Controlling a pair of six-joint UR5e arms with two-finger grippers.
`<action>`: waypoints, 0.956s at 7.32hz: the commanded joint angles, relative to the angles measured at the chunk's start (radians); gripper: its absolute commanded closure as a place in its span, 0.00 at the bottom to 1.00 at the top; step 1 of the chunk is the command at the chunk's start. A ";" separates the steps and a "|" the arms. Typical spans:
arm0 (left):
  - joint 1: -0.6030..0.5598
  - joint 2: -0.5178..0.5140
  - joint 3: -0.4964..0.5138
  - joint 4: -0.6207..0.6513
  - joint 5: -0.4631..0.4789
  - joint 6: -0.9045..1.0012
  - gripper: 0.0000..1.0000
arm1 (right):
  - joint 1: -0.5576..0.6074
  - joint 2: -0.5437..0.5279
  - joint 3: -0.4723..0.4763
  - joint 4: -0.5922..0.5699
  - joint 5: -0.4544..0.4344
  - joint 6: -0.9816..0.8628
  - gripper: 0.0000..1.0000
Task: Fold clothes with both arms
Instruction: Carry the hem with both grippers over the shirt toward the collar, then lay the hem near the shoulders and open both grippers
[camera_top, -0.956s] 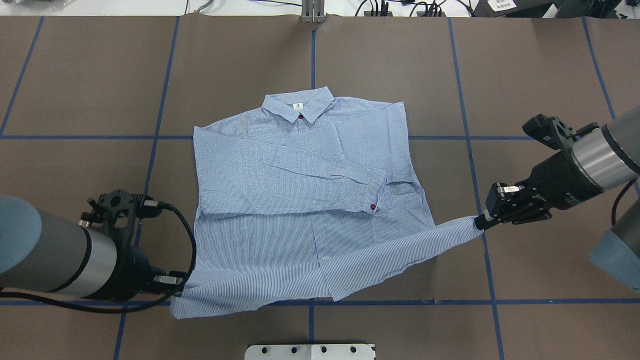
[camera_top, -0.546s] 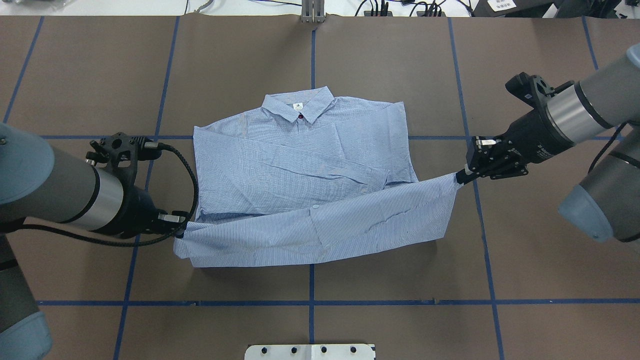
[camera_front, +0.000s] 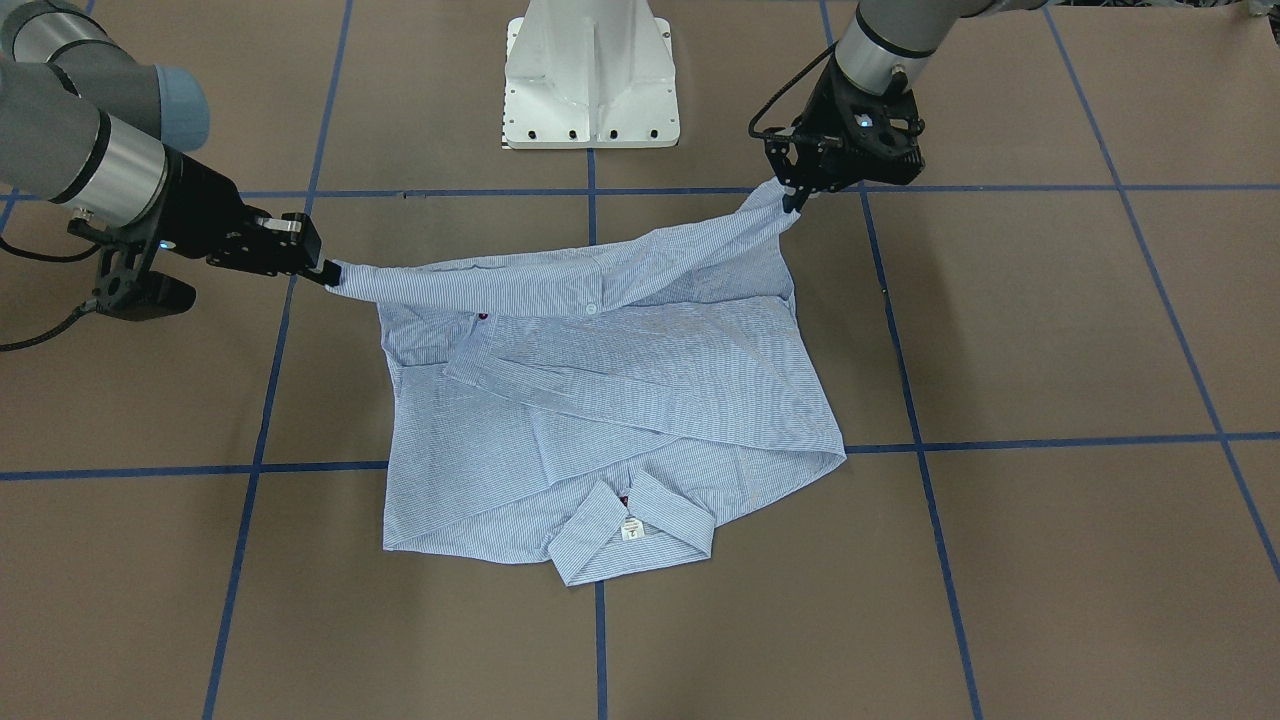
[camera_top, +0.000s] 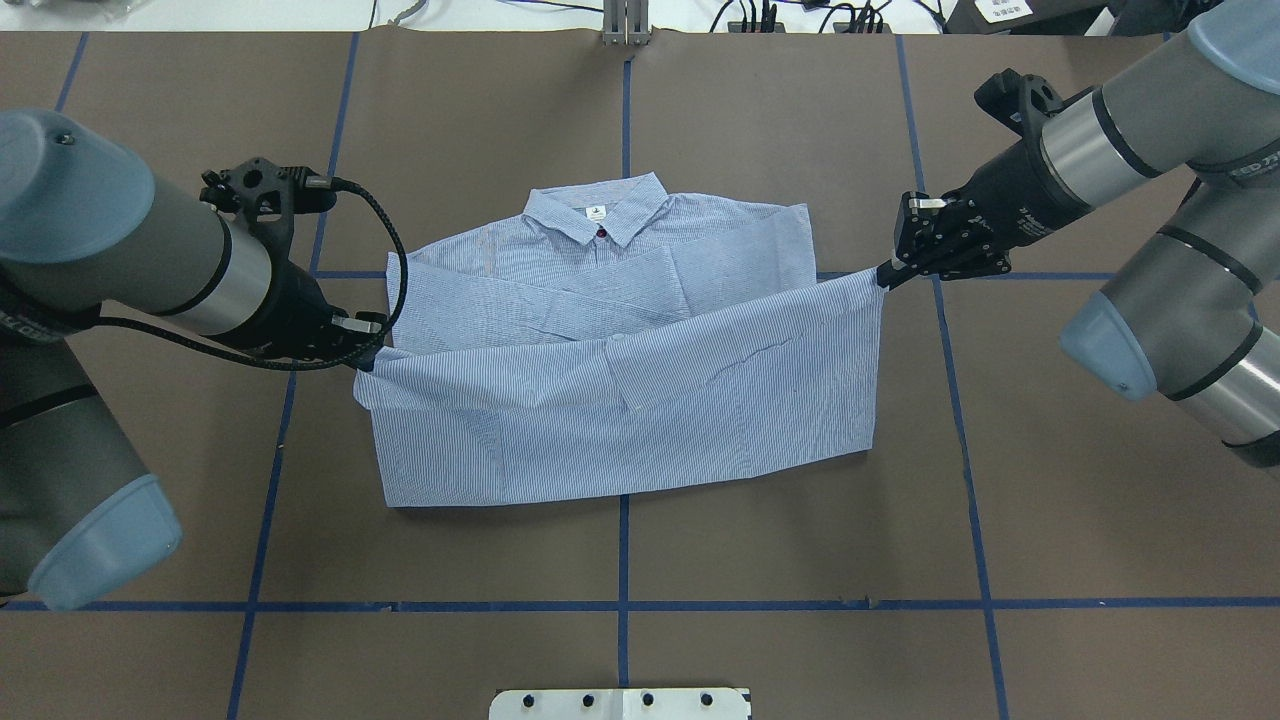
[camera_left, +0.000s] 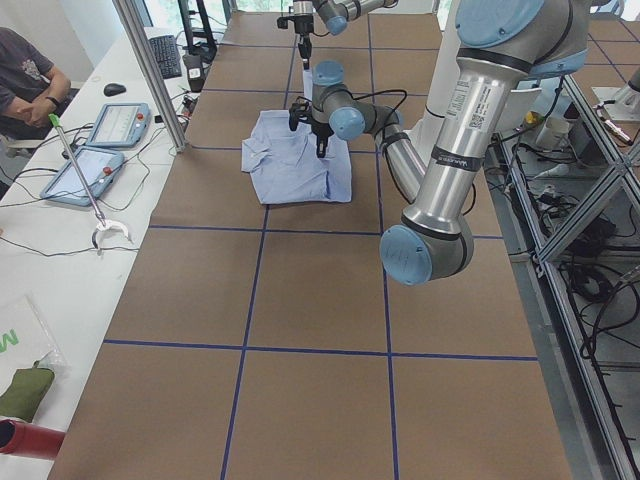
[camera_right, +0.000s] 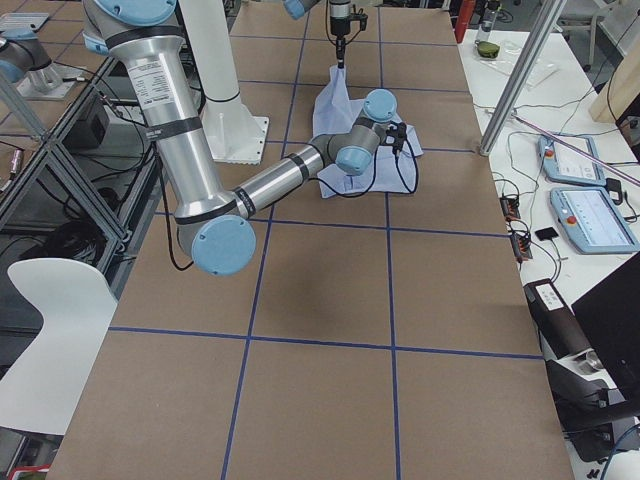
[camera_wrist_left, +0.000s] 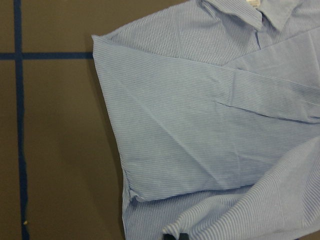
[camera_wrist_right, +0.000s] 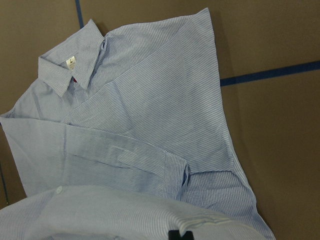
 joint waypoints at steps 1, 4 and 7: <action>-0.045 -0.075 0.104 -0.008 -0.003 0.024 1.00 | 0.017 0.052 -0.075 0.001 -0.013 -0.003 1.00; -0.056 -0.112 0.229 -0.107 -0.001 0.024 1.00 | 0.039 0.111 -0.174 0.002 -0.025 -0.044 1.00; -0.097 -0.113 0.322 -0.181 0.002 0.027 1.00 | 0.031 0.184 -0.279 0.004 -0.057 -0.054 1.00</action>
